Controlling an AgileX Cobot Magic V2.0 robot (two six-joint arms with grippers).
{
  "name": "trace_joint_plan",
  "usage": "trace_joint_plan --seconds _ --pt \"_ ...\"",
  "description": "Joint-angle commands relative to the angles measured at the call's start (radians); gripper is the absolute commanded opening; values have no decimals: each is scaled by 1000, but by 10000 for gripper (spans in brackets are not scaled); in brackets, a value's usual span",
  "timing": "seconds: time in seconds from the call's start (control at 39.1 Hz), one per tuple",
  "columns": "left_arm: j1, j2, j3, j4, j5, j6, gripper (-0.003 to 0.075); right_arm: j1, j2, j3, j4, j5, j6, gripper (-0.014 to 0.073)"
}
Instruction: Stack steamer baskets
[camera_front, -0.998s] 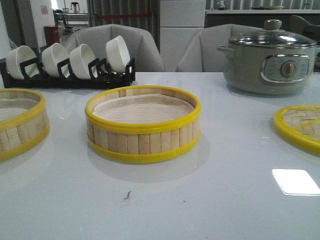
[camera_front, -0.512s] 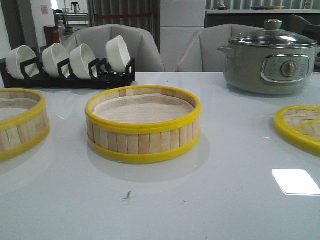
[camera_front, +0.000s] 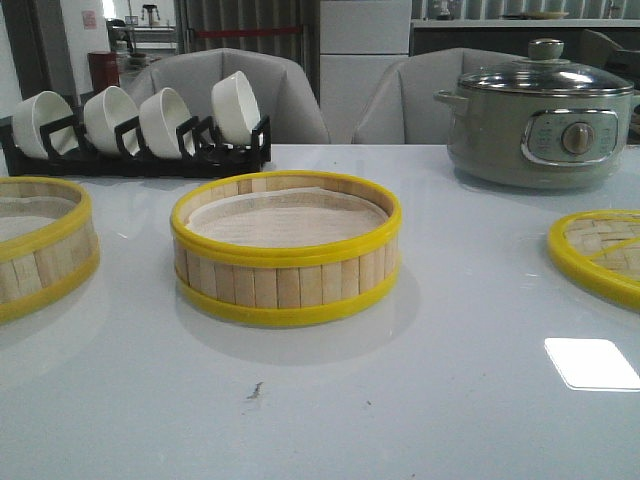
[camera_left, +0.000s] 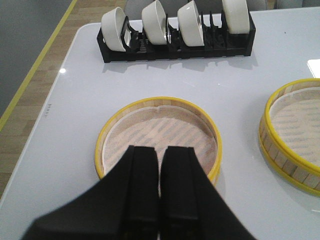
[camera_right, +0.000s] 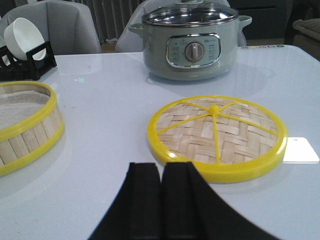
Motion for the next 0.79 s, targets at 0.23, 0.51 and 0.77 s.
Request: trace_joint_plan --seconds 0.23,0.51,0.77 --pt "-5 2 -35 3 -99 0 95 -3 -21 -14 0 -83 0 52" --pt "-5 3 -35 -21 -96 0 95 -3 -21 -14 0 -83 0 52" --pt "-5 3 -35 2 -34 0 95 -4 -21 -15 -12 -92 0 52"
